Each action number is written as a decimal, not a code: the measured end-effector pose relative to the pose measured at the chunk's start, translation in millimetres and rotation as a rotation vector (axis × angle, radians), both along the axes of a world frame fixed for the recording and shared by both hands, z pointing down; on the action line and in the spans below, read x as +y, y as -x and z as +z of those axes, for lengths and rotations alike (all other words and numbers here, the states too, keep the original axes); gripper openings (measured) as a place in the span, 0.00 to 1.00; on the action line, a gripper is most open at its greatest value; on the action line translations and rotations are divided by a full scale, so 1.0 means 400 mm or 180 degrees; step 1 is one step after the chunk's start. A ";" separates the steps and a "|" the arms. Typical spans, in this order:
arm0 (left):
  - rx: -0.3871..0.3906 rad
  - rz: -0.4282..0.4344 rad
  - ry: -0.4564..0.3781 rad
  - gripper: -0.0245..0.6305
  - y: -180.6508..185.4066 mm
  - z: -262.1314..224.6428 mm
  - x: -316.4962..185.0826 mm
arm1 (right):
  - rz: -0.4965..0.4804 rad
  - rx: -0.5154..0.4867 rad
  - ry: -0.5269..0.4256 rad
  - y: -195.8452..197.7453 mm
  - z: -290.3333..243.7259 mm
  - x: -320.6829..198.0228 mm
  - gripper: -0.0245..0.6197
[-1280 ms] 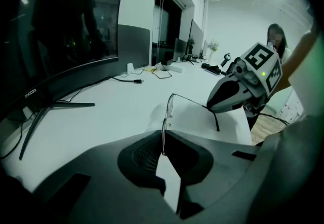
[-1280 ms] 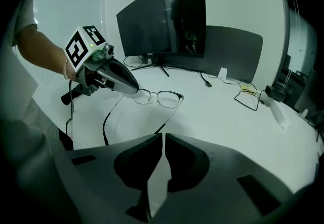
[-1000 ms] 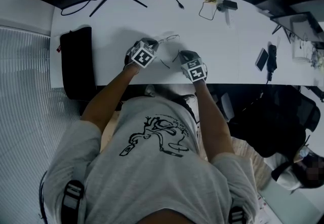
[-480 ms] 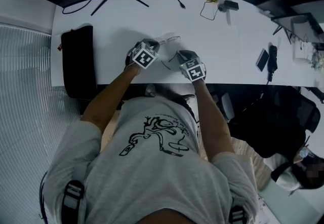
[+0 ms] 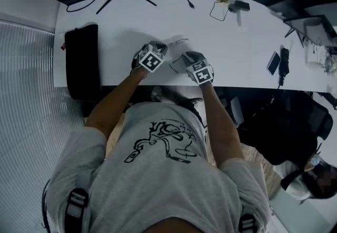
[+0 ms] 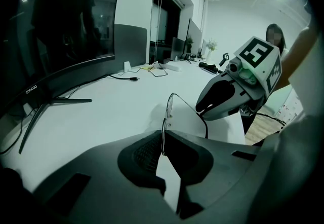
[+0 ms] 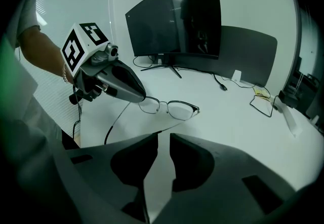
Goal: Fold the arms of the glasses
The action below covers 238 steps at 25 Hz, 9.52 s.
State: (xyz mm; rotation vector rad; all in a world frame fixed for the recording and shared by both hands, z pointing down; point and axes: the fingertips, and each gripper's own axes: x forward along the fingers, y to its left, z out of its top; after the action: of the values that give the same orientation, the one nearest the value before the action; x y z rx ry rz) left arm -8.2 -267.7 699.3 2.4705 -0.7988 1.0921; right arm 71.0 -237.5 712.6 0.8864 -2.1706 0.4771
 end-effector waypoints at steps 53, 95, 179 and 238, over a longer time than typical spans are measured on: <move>-0.0045 0.0005 -0.0033 0.09 -0.014 -0.002 0.076 | 0.0065 -0.0214 0.0012 0.019 -0.037 0.074 0.25; -0.0016 -0.0076 -0.0021 0.09 -0.011 -0.002 0.084 | 0.0131 0.0040 0.0121 0.056 0.026 0.237 0.29; -0.0582 0.0786 -0.0353 0.09 -0.048 -0.017 0.215 | 0.0550 0.0170 0.0173 -0.084 0.039 0.147 0.27; 0.1809 -0.0526 -0.1324 0.09 0.000 -0.913 0.287 | 0.0487 -0.1031 -0.1398 -0.011 -0.984 0.241 0.11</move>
State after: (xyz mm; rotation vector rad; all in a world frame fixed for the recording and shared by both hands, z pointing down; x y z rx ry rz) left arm -8.2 -153.1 333.9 2.7638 -1.0879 0.1411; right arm 75.4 -141.2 318.9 1.2926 -2.5701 0.2269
